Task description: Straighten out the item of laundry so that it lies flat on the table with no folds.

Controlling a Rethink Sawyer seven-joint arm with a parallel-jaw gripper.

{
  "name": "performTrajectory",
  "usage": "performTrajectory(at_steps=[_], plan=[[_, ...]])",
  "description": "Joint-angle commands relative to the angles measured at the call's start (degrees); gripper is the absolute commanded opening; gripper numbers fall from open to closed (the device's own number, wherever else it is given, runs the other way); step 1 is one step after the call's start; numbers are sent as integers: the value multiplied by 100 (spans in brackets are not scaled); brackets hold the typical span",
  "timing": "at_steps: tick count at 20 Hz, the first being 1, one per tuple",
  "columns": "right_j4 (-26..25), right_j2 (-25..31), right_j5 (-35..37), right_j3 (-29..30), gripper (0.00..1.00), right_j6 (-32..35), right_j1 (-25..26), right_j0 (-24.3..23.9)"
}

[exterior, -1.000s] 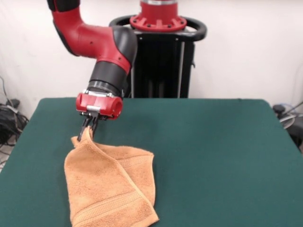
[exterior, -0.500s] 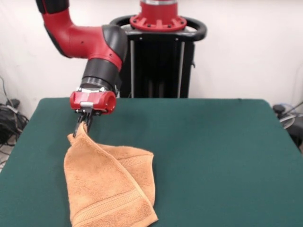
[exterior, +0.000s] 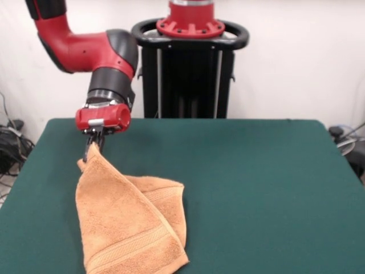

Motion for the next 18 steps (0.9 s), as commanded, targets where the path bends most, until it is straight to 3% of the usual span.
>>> performTrajectory(at_steps=[1,10,18], plan=[[-829,1186,1215,-995,0,2346,134,-416],[-1831,1969,1899,-1376,0,2987,231,-968],[-2709,2274,2111,-1666,0,3627,153,-1132]])
